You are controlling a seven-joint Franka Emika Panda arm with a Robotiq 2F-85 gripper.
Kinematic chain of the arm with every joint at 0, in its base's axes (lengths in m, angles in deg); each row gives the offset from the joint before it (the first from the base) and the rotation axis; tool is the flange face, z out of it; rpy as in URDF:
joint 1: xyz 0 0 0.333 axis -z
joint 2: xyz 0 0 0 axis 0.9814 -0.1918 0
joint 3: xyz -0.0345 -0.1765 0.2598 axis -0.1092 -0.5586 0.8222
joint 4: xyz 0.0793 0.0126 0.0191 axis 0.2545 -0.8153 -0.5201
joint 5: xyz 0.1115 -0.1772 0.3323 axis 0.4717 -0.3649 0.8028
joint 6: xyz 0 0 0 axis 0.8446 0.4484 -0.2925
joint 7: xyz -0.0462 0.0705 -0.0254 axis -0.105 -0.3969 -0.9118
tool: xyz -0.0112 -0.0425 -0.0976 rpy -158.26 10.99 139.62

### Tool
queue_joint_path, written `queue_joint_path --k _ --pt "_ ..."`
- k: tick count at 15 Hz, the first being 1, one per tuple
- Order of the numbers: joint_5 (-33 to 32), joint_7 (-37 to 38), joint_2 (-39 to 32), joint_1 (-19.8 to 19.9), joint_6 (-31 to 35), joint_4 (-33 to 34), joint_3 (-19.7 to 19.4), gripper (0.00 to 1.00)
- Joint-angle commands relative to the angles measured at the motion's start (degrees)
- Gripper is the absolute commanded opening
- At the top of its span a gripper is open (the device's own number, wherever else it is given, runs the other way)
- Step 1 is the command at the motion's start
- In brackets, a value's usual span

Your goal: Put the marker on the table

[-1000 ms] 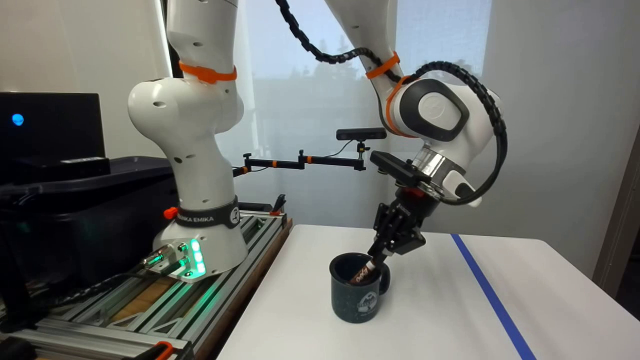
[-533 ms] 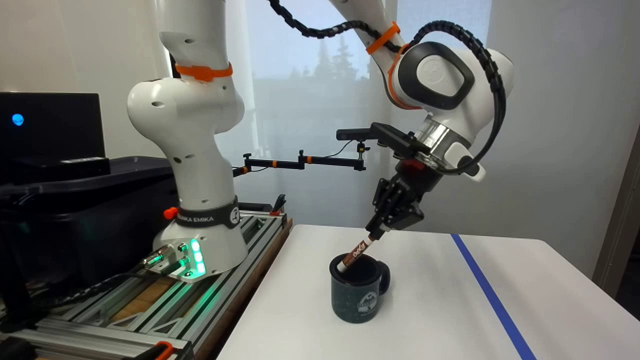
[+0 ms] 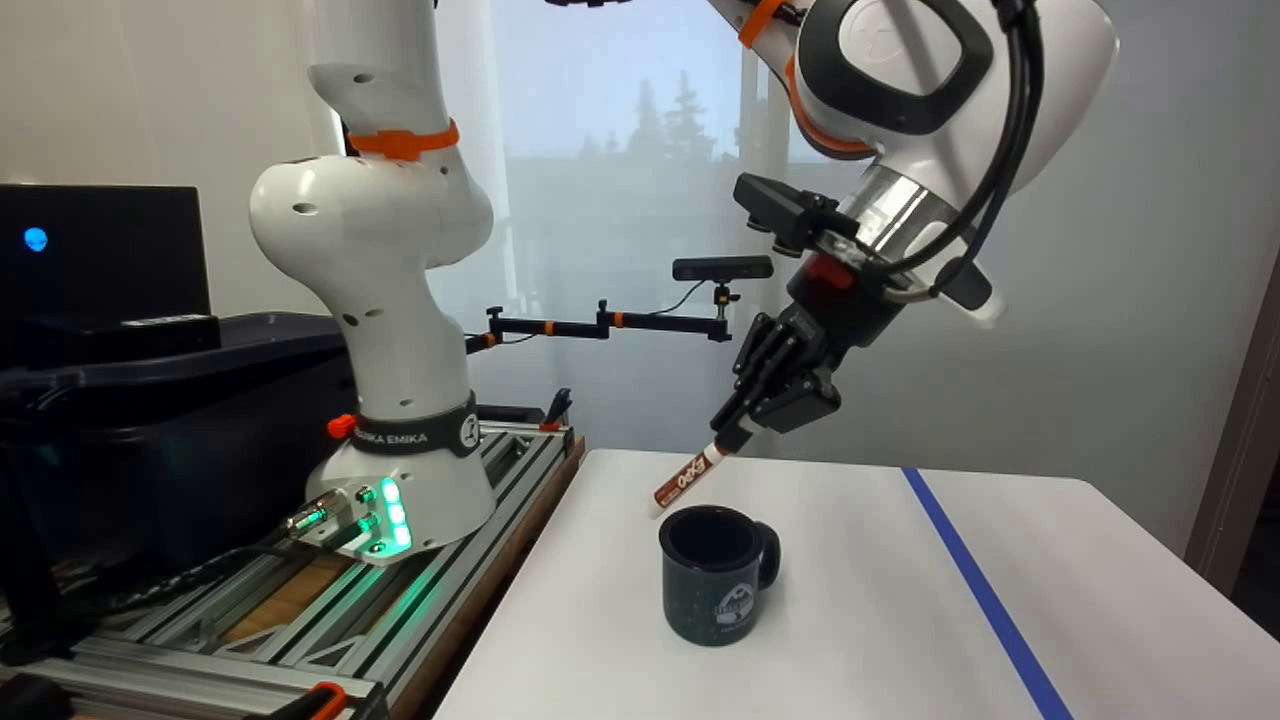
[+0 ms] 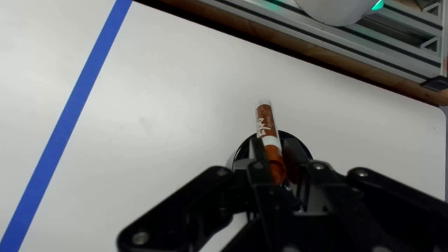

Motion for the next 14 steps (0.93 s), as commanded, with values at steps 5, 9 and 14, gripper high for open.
queue_joint_path --k 5,9,14 --pt "-2.42 -1.68 -5.18 3.05 -6.14 5.00 -3.41 0.05" --pt "-4.43 -1.74 -11.07 3.78 -5.08 6.85 -3.22 0.05" --pt "-8.74 -0.29 -18.49 3.83 -4.29 10.41 -2.58 0.05"
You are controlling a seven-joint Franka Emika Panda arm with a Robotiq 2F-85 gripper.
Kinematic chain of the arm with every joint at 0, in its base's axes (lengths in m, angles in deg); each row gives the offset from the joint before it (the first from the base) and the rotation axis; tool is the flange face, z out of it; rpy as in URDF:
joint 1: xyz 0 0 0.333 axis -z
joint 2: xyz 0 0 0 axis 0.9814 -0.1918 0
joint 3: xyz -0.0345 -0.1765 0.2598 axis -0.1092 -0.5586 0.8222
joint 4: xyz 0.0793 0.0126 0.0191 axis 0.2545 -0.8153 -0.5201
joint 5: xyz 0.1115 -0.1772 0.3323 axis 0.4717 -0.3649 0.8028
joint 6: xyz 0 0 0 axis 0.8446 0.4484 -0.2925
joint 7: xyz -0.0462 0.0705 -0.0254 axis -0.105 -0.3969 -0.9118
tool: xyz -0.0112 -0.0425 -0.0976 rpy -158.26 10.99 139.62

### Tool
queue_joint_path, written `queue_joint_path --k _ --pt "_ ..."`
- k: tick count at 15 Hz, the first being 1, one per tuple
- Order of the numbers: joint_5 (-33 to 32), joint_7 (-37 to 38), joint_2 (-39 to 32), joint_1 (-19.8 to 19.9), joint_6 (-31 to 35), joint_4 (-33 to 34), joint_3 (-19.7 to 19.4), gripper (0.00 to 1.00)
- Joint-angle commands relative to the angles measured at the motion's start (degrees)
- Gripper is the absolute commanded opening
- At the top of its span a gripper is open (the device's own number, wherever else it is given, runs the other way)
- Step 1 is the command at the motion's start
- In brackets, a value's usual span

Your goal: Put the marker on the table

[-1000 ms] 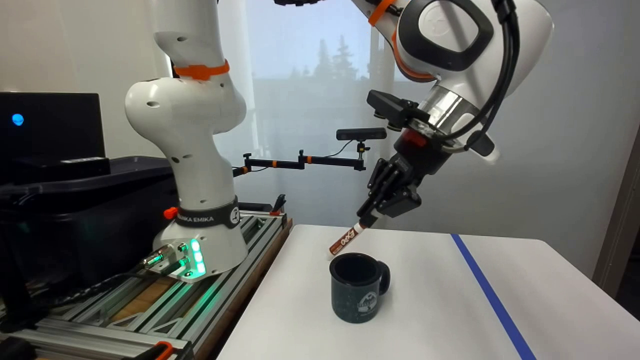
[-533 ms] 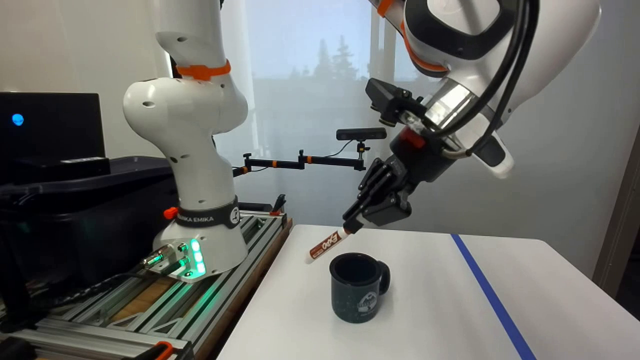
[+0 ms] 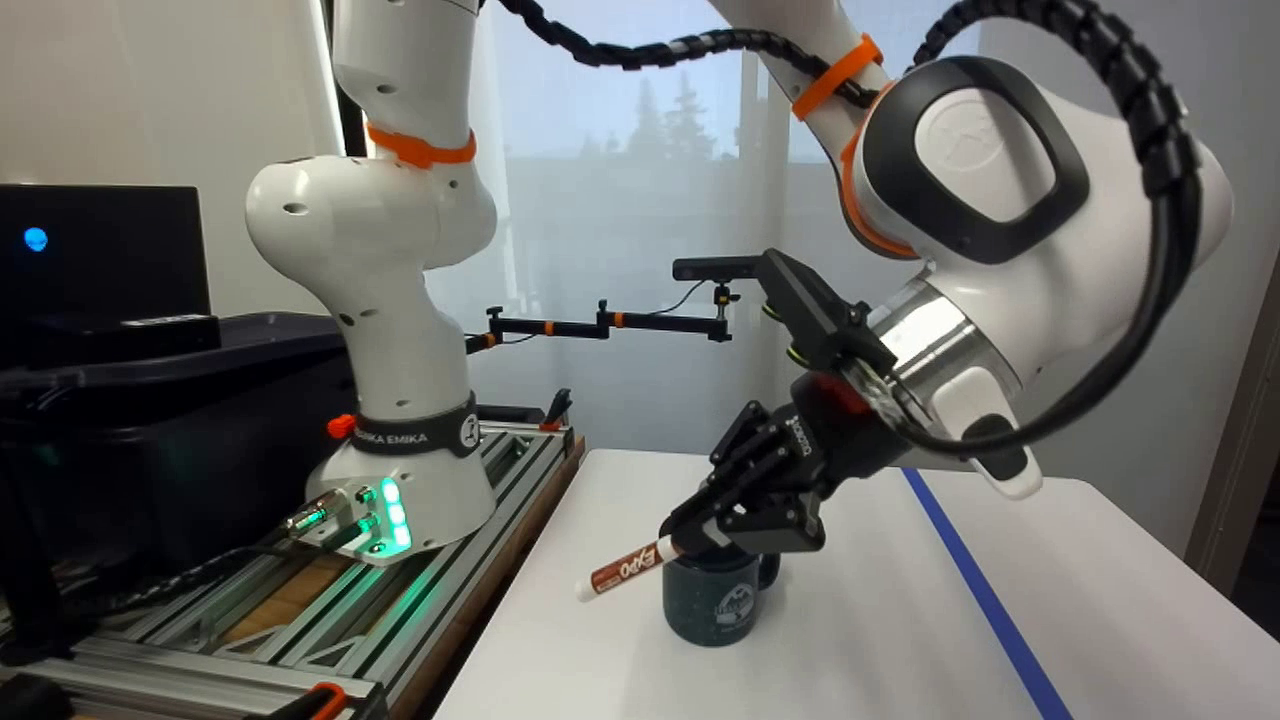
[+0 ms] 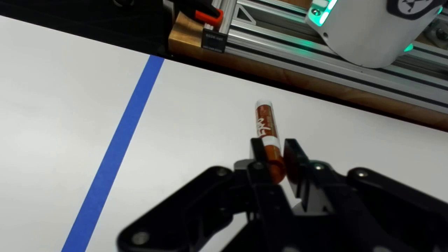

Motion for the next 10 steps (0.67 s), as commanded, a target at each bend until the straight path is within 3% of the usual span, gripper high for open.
queue_joint_path --k 1,10 --pt "-3.15 0.98 -5.44 0.37 0.40 3.68 0.84 0.05" --pt "-4.92 7.40 -12.30 -0.58 9.66 5.88 2.33 0.05"
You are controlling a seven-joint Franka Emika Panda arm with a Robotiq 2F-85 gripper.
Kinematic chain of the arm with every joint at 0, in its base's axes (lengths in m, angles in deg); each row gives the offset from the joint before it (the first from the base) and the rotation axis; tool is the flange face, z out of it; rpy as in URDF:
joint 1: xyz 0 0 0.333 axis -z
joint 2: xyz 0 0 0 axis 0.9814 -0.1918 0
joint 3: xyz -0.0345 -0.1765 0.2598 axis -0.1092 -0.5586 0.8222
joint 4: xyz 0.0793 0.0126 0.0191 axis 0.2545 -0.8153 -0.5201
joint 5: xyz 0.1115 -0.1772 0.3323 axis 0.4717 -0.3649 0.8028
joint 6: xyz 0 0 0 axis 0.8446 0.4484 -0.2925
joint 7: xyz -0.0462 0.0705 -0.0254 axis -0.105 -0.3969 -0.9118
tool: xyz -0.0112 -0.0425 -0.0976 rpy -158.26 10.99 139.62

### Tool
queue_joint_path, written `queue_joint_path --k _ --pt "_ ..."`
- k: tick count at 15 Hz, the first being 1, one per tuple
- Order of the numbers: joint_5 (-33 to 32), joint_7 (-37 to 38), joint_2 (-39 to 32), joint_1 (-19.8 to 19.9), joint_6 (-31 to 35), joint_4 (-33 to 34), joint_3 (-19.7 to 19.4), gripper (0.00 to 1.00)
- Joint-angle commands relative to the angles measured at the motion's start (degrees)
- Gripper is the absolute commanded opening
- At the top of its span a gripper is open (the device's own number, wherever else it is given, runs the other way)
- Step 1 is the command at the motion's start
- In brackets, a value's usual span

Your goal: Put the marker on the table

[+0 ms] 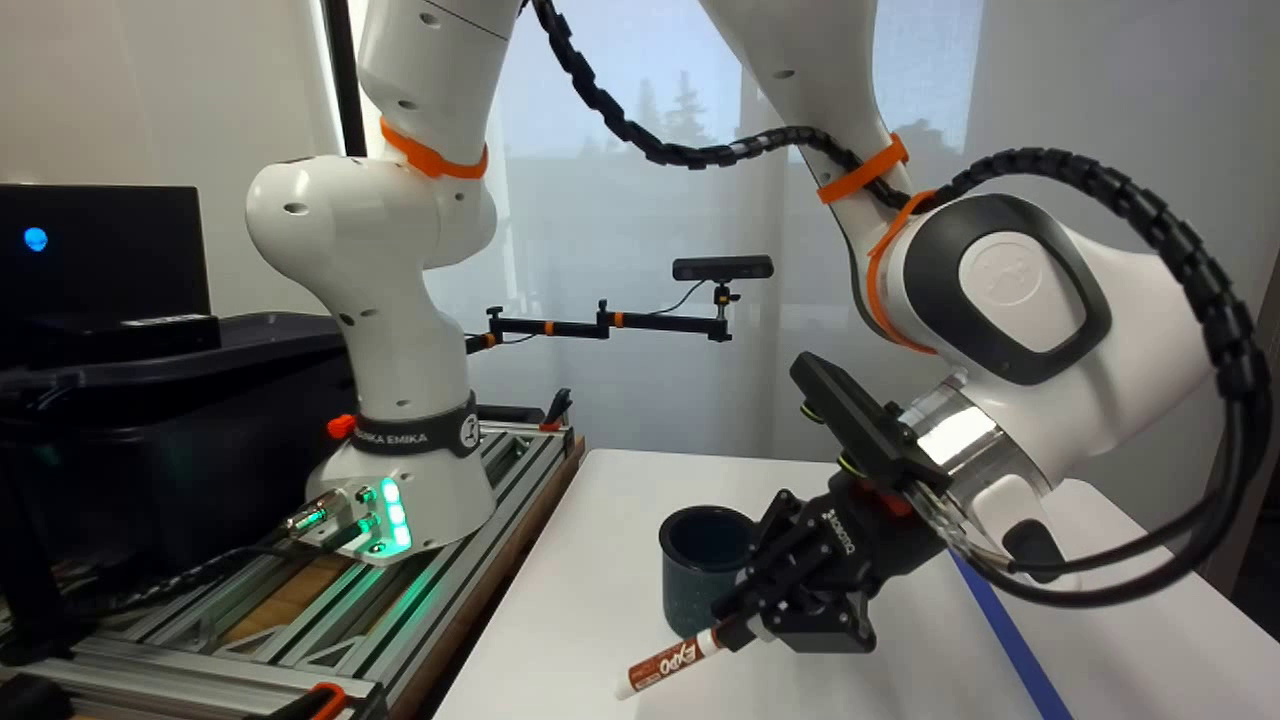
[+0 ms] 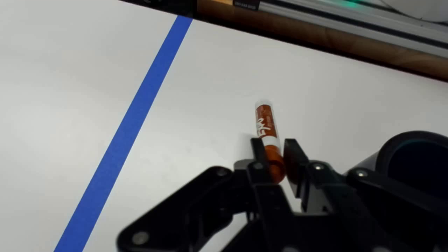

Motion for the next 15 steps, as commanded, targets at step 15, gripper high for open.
queue_joint_path --k 15 --pt "-2.60 12.02 -0.99 -3.19 27.51 -5.49 0.45 0.05"
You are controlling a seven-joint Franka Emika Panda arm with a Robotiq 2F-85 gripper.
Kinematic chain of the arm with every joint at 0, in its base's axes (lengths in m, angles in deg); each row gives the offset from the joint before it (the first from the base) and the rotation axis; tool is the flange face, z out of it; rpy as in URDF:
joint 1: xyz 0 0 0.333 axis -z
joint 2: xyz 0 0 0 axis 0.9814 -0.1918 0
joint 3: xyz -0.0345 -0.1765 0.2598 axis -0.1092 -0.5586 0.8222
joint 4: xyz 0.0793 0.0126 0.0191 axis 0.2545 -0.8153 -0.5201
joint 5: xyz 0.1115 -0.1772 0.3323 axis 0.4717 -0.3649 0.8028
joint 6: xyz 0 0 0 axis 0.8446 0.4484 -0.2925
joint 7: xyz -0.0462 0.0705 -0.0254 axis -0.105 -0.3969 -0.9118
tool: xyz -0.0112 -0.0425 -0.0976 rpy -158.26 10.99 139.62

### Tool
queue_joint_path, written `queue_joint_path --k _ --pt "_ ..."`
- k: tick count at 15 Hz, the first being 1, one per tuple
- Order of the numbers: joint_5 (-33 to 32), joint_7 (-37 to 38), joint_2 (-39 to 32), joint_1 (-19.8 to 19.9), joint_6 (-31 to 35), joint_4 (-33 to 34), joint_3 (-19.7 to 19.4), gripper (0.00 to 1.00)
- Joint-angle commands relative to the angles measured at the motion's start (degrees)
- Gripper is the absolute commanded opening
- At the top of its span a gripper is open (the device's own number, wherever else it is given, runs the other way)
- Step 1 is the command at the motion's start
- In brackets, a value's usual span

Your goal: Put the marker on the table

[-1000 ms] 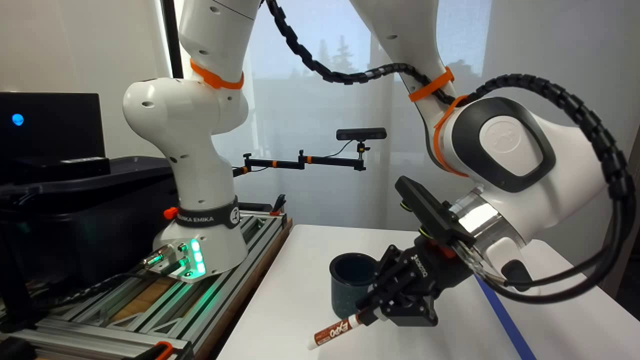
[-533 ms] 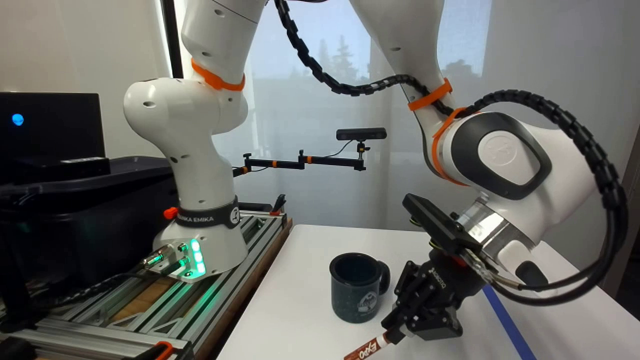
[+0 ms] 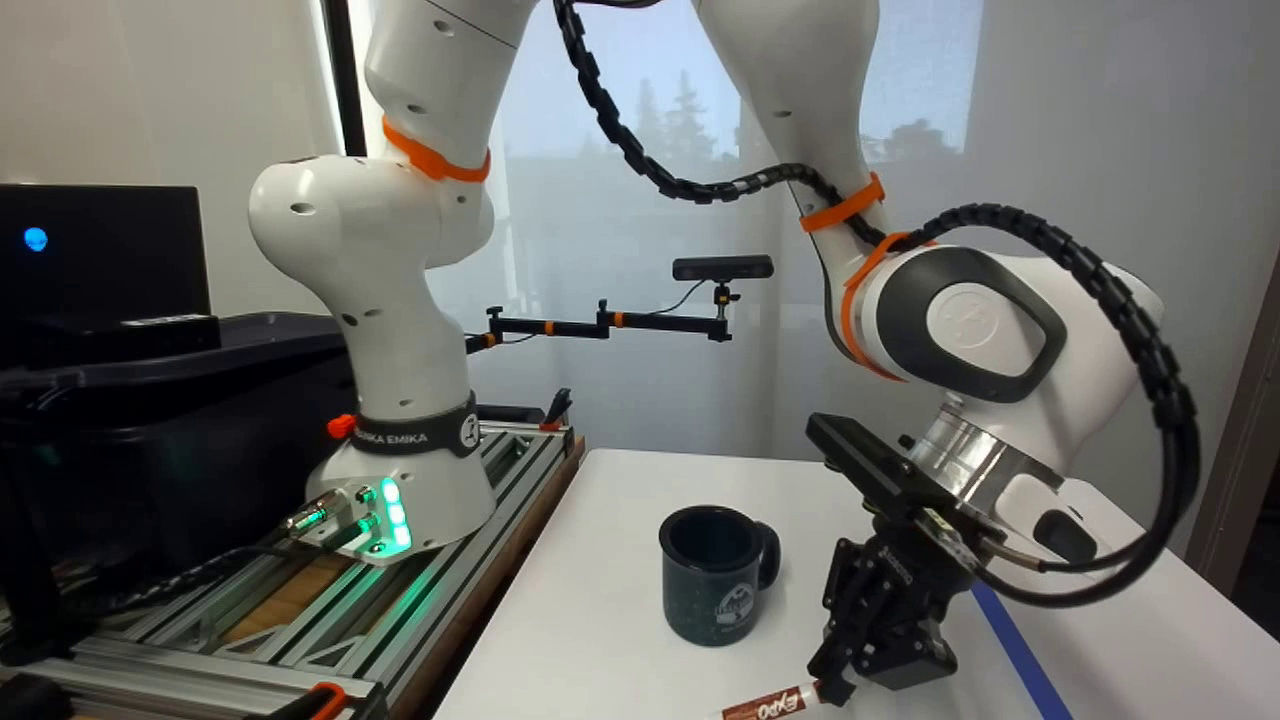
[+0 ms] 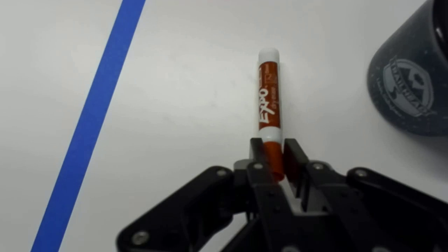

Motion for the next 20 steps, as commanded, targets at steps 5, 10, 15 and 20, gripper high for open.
queue_joint_path --k 5,10,15,20 --pt "-1.47 0.83 1.52 -0.72 14.78 -6.15 -0.29 0.05" --pt "-1.29 0.33 2.00 -0.81 20.09 -8.26 -0.65 0.05" --pt "-0.47 -1.42 4.05 -0.19 21.21 -9.53 -0.24 0.51" --pt "6.11 -8.37 12.62 2.81 15.61 -12.23 2.93 0.89"
